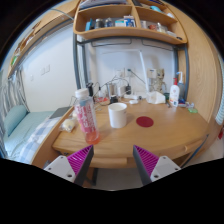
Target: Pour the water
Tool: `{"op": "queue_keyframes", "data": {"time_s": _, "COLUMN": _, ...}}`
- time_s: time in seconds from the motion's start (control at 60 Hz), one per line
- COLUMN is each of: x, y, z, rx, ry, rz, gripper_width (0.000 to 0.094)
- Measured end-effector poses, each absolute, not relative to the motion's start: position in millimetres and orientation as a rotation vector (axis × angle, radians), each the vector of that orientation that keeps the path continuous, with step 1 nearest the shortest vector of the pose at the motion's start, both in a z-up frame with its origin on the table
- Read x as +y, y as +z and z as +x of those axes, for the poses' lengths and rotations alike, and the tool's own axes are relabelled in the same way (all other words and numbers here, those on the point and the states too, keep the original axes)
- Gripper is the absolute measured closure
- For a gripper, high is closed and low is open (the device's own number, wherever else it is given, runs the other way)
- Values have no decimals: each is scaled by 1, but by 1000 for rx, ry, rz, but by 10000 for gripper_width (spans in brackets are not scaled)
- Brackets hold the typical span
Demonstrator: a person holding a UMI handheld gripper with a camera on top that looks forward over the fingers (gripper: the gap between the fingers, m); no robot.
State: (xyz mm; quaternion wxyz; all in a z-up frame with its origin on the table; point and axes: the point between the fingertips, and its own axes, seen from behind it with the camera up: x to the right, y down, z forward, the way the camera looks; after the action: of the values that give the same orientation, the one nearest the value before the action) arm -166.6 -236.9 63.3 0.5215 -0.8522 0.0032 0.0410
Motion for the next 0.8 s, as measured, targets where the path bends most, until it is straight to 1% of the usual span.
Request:
{"op": "queue_keyframes", "data": {"time_s": 0.067, "x": -235, "y": 60, "z": -184, "rx": -32, "ry": 135, "rz": -2042, "gripper_width": 118}}
{"op": "queue_keyframes", "data": {"time_s": 0.083, "x": -222, "y": 56, "z": -183, "rx": -40, "ry": 135, "rz": -2033, "gripper_width": 119}}
{"op": "queue_keyframes", "data": {"time_s": 0.1, "x": -227, "y": 48, "z": -206, "rx": -48, "ry": 134, "rz": -2026, "gripper_width": 118}}
{"op": "queue_keyframes", "data": {"time_s": 0.233, "x": -197, "y": 36, "z": -248, "rx": -151, "ry": 149, "rz": -2004, "gripper_width": 105}}
{"op": "queue_keyframes", "data": {"time_s": 0.383, "x": -155, "y": 45, "z": -271, "rx": -197, "ry": 148, "rz": -1932, "gripper_width": 107}}
{"op": "queue_keyframes", "data": {"time_s": 0.583, "x": -116, "y": 62, "z": -268, "rx": -184, "ry": 113, "rz": -1863, "gripper_width": 117}}
{"op": "queue_keyframes", "data": {"time_s": 0.617, "x": -111, "y": 65, "z": -266, "rx": -169, "ry": 119, "rz": -1848, "gripper_width": 148}}
{"op": "queue_keyframes", "data": {"time_s": 0.633, "x": -110, "y": 66, "z": -266, "rx": -162, "ry": 123, "rz": -1840, "gripper_width": 178}}
{"op": "queue_keyframes", "data": {"time_s": 0.65, "x": -108, "y": 68, "z": -266, "rx": -157, "ry": 125, "rz": -1831, "gripper_width": 178}}
{"op": "queue_keyframes", "data": {"time_s": 0.7, "x": -105, "y": 74, "z": -261, "rx": -148, "ry": 103, "rz": -1807, "gripper_width": 507}}
{"op": "queue_keyframes", "data": {"time_s": 0.75, "x": -105, "y": 73, "z": -265, "rx": -168, "ry": 107, "rz": -1804, "gripper_width": 507}}
{"op": "queue_keyframes", "data": {"time_s": 0.8, "x": -103, "y": 73, "z": -264, "rx": -142, "ry": 125, "rz": -1791, "gripper_width": 533}}
